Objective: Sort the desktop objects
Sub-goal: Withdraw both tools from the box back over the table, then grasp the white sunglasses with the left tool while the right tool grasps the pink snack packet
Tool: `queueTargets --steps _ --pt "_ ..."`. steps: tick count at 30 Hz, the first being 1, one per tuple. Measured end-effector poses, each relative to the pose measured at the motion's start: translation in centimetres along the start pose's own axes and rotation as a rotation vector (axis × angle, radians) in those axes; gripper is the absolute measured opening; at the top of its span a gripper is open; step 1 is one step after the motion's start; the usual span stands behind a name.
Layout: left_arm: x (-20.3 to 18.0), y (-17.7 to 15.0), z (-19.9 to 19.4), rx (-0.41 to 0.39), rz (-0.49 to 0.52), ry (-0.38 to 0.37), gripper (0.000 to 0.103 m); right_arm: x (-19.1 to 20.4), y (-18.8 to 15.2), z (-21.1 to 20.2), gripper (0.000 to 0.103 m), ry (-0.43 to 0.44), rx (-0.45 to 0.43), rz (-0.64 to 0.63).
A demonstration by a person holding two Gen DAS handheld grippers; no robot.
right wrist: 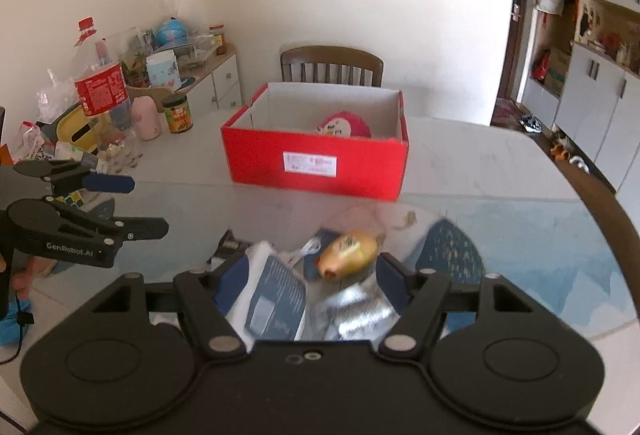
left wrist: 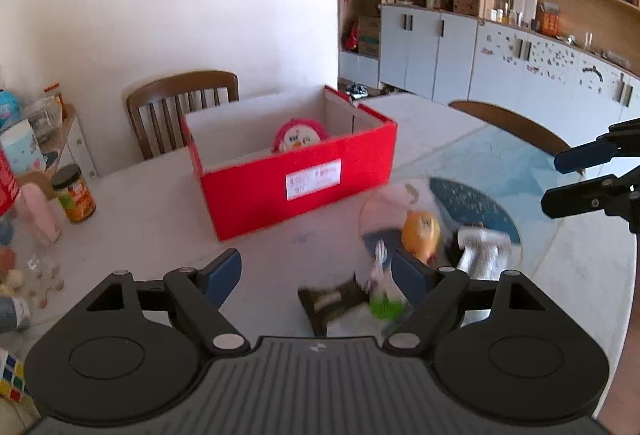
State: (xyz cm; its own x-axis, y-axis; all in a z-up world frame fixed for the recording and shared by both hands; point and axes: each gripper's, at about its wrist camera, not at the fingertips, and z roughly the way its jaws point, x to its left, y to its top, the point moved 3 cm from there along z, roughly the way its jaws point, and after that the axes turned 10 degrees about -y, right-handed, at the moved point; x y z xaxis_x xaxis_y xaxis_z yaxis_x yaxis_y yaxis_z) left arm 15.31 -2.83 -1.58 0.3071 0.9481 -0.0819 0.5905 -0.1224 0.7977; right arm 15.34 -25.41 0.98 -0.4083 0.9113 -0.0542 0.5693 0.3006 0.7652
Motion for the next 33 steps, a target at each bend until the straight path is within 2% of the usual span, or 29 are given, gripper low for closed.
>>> queueTargets --steps 10,17,26,28,33 --pt "-1.3 -5.1 -1.3 0.065 0.003 -0.097 0.082 1.3 -5.2 -1.0 0.103 -0.009 0.053 0.015" --pt "-3.9 -8.7 -1.2 0.133 0.076 -0.182 0.082 2.0 -8.3 -0.3 0.103 -0.028 0.11 0.005" --pt "-4.0 -12.0 0.2 0.237 0.014 -0.183 0.082 2.0 -10.8 0.8 0.103 -0.029 0.173 0.044" --pt "-3.7 -12.4 0.5 0.256 -0.028 -0.204 0.082 2.0 -11.0 0.8 0.103 -0.025 0.177 0.048" --pt "-2.0 -12.6 0.6 0.263 -0.144 -0.189 0.081 1.9 -11.2 0.9 0.103 -0.019 0.184 0.051"
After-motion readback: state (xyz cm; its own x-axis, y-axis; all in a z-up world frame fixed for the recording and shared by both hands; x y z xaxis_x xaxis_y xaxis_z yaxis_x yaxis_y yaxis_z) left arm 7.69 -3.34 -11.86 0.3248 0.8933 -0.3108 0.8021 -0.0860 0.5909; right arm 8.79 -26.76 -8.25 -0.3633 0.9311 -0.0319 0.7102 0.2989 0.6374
